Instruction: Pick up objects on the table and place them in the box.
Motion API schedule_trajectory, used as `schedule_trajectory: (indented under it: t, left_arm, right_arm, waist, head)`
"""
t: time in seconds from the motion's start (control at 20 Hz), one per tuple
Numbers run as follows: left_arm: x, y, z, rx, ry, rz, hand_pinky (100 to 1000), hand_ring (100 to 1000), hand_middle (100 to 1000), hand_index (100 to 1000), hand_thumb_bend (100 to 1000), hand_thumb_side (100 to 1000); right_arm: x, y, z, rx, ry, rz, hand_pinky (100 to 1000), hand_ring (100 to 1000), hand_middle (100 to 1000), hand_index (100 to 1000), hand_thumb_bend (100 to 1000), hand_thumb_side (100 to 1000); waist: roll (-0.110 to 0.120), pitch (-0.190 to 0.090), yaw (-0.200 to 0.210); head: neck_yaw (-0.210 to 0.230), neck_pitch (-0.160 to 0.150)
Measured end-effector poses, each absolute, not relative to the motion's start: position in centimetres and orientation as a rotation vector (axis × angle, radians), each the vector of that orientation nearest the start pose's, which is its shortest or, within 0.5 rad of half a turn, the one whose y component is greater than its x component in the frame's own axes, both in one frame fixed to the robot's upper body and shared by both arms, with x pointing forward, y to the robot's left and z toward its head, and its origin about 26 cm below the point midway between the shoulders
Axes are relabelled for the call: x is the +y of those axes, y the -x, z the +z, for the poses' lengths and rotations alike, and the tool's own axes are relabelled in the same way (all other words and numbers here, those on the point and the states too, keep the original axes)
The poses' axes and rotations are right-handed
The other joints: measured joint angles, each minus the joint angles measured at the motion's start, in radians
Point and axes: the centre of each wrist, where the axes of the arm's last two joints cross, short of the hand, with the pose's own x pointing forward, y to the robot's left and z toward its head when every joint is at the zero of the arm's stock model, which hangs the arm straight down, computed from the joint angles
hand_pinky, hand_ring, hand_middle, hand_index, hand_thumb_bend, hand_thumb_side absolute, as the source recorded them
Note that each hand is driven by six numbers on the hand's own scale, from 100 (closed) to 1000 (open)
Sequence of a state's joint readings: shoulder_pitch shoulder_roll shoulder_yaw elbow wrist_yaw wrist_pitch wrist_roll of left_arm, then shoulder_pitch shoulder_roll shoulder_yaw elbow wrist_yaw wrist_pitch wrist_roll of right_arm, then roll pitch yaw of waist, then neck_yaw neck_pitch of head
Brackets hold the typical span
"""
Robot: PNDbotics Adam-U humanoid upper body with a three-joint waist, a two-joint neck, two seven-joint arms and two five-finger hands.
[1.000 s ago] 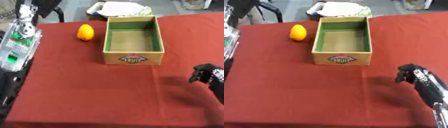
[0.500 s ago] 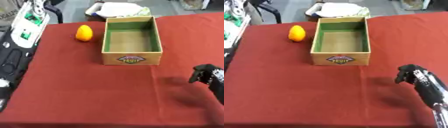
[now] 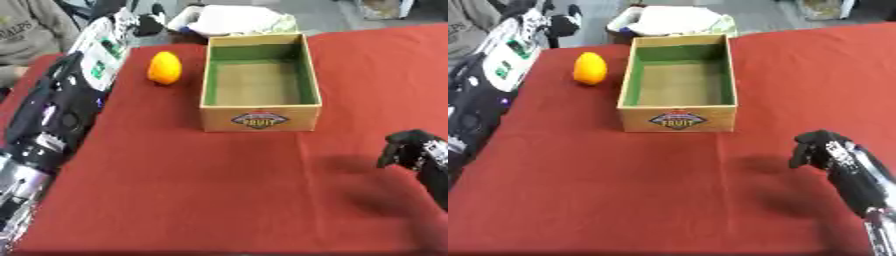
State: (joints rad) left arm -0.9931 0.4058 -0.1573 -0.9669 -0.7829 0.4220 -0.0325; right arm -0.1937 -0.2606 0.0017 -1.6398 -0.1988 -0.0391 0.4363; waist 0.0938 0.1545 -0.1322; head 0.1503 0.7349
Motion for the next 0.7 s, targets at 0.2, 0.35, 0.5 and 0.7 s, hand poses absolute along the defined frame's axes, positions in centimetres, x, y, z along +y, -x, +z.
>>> schedule_trajectory:
  t: [0.2,0.35,0.5,0.7]
  left_arm:
    - [24.7,-48.9,20.3,-1.246,-1.203,-0.830,722,745,757,825,232,258]
    - [24.7,-49.1,19.5,-1.169,-1.240,-0.859,724,749,764,827,279,277]
    - [24.9,-49.2,18.9,-1.100,-1.271,-0.877,729,753,768,828,335,299]
    - [24.9,-49.3,18.4,-1.029,-1.292,-0.899,739,763,783,840,384,323]
  right_arm:
    - [-28.2,-32.3,7.7,-1.802,-0.323,0.521,569,545,519,684,100,732]
    - [-28.1,-32.4,7.8,-1.806,-0.327,0.525,569,545,519,684,100,732]
    - [-28.1,-32.4,7.8,-1.805,-0.329,0.526,569,545,519,684,100,732]
    - [-28.1,-32.4,7.8,-1.806,-0.331,0.526,568,545,519,684,100,732]
  waist:
    - [0.001,0.004,-0.007]
    - [0.001,0.005,-0.010]
    - [0.001,0.005,-0.010]
    - [0.001,0.005,-0.011]
  head:
    - [0.000,-0.011]
    - [0.000,-0.018]
    - [0.000,-0.024]
    - [-0.001,-0.026]
